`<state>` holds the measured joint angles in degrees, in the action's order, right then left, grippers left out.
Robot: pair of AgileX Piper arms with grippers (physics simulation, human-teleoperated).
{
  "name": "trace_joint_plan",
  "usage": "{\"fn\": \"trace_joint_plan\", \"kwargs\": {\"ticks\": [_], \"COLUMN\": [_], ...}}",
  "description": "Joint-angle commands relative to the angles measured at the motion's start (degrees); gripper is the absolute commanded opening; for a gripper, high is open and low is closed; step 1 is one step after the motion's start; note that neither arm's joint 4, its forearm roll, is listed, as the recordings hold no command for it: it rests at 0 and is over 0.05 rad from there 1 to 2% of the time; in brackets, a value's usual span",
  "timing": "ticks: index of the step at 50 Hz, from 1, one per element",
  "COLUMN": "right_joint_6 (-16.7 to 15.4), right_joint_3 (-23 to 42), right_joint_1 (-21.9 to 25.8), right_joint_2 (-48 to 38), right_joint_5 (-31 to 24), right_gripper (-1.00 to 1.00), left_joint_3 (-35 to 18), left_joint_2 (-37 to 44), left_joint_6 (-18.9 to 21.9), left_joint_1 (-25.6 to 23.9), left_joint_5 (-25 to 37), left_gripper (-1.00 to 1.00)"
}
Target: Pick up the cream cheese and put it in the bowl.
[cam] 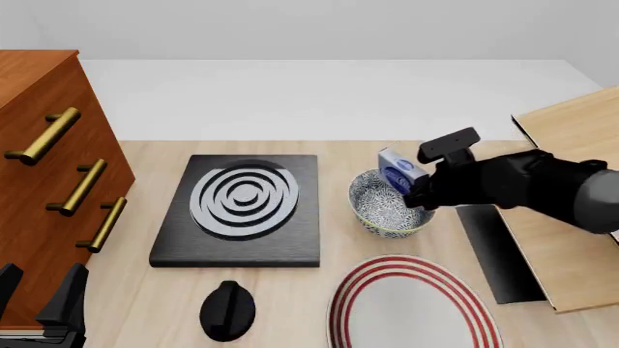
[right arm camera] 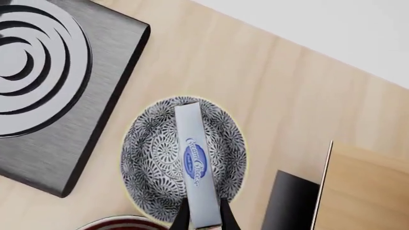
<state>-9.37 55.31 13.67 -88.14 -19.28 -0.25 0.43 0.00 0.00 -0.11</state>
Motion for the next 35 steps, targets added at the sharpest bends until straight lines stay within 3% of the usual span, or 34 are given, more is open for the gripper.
{"fn": "trace_joint_plan", "kwargs": {"ticks": [1, 35], "right_joint_6": [1.7, 3.4], "right_joint_3": [0.9, -2.2], "right_joint_1": [0.3, 1.6], "right_joint_2": [-3.1, -5.5], "right_joint_5": [2.3, 6.7], "right_gripper": [-1.0, -1.0], "left_joint_3": [0.0, 0.0], "left_joint_2": [0.0, 0.0], "left_joint_6": [0.0, 0.0], "left_joint_1": [0.0, 0.0], "left_joint_5": [0.0, 0.0], "left_gripper": [1.0, 1.0]}}
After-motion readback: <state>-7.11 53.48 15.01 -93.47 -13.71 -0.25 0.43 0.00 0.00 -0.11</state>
